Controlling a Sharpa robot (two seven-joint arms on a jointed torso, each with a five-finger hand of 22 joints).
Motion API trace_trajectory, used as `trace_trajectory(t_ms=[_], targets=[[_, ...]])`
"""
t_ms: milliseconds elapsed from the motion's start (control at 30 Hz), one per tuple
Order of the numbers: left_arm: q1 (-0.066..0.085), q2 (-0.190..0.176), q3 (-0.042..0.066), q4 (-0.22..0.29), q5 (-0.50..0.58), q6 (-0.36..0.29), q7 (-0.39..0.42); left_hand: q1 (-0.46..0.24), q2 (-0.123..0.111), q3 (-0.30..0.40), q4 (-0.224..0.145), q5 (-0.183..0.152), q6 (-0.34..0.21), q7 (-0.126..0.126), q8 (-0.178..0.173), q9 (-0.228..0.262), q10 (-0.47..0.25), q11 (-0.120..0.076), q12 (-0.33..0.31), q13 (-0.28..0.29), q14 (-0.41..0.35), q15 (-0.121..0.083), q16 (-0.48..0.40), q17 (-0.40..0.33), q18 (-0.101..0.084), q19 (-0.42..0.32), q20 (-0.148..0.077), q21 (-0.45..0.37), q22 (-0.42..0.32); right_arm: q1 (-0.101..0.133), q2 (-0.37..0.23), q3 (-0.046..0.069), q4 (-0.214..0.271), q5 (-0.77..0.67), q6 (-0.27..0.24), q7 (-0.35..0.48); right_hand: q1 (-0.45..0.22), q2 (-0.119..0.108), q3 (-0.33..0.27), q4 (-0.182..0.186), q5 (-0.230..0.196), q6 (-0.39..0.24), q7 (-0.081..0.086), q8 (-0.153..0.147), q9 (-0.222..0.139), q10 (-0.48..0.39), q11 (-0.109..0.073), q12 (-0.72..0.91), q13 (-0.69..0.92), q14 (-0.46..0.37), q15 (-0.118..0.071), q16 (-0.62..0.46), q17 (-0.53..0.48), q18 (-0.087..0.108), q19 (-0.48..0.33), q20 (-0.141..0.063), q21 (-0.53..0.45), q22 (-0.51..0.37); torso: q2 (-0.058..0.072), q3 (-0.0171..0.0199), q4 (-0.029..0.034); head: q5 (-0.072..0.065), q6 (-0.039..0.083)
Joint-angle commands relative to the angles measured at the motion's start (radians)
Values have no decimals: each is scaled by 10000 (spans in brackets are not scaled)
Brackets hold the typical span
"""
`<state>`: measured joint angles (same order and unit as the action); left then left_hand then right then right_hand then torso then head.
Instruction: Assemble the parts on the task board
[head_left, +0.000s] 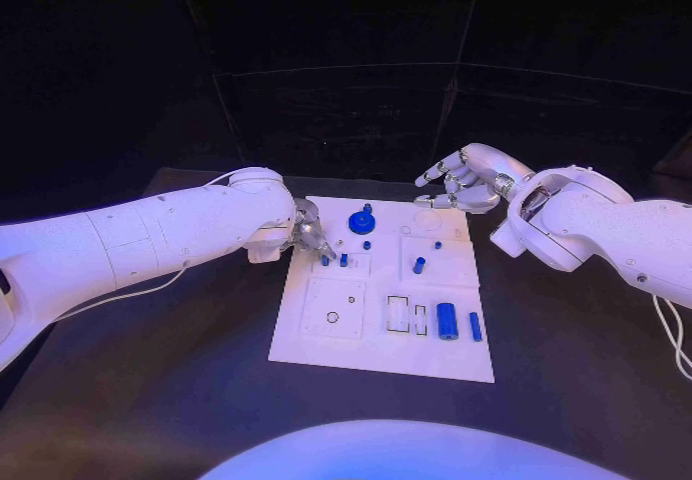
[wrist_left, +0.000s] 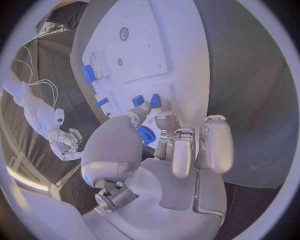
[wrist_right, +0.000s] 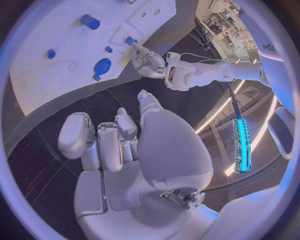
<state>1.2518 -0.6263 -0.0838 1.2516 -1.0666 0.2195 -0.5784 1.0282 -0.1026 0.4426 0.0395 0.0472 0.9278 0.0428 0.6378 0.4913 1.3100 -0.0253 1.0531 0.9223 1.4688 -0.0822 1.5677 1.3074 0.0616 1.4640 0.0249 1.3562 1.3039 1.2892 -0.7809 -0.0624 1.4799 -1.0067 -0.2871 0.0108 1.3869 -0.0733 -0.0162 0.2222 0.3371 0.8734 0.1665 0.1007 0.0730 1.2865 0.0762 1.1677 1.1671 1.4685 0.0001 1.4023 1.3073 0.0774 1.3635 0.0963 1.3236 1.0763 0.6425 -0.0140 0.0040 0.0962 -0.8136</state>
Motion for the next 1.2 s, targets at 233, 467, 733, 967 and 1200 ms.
trace_trajectory(t_ms=[233, 467, 733, 967, 1200], targets=[[-14, -93, -8, 53, -57, -632, -95, -641, -169, -1308, 688, 8, 34, 7, 100, 36, -68, -52, 76, 10, 1020, -75, 31, 2634, -21, 258, -63, 71, 39, 19, 10, 5, -14, 54, -26, 106, -88, 75, -99, 23, 31, -54, 5, 43, -7, -49, 0, -68, -17, 438, -53, -44, -4, 167, -63, 26, -37, -15, 2, -8, -4, -4, 3], [-15, -282, 5, 202, 273, -1443, 240, -592, -26, -2125, 1076, 12, -75, -5, 108, 29, -117, -45, 75, -23, 1020, -91, 31, 2634, -9, 249, -86, 21, 0, 19, 5, 5, -22, 56, -35, 109, -109, 80, -116, 41, 39, -61, 7, 42, -8, -50, 2, -67, -18, 438, -52, -46, -3, 170, -70, 26, -49, -35, -2, -3, -2, -19, 20], [5, -408, 9, 227, 1431, -2966, 2066, -38, 152, -3169, 1599, 34, -1347, 515, -523, -358, -2063, 413, -2058, -2326, 790, 266, -431, 1924, 375, -512, 153, -1705, -1930, 19, 6, 5, -43, 59, -43, 111, -109, 80, -116, 41, 39, -61, 7, 42, -8, -50, 2, -67, -18, 438, -52, -46, -3, 170, -70, 26, -49, -35, -4, 3, 9, -47, 30], [12, -106, -61, 25, 1754, -3339, 4683, 2714, 456, -2690, 416, 63, -1728, 996, -1377, -1172, -4624, 992, -3771, -3402, -1634, 793, -3761, -2263, 1110, -2977, 625, -6051, -6168, 18, 31, 4, -79, 76, -52, 114, -118, 88, -125, 53, 51, -67, 7, 42, -9, -49, 3, -65, -17, 439, -51, -46, -1, 172, -73, 27, -56, -45, 8, -1, -8, -86, 99], [7, 437, -399, -323, 486, -3950, 6277, 3594, 79, -2176, -271, 7, -1480, 1101, -2369, -2130, -4874, 1194, -5053, -4796, -2217, 989, -4445, -3254, 1194, -3041, 895, -6608, -6547, 18, 64, 4, -99, 80, -49, 127, -92, 122, -118, 53, 86, -68, 5, 46, -8, -49, 0, -63, -18, 438, -52, -55, -9, 173, -72, 27, -62, -51, 21, -7, -29, -152, 176]])
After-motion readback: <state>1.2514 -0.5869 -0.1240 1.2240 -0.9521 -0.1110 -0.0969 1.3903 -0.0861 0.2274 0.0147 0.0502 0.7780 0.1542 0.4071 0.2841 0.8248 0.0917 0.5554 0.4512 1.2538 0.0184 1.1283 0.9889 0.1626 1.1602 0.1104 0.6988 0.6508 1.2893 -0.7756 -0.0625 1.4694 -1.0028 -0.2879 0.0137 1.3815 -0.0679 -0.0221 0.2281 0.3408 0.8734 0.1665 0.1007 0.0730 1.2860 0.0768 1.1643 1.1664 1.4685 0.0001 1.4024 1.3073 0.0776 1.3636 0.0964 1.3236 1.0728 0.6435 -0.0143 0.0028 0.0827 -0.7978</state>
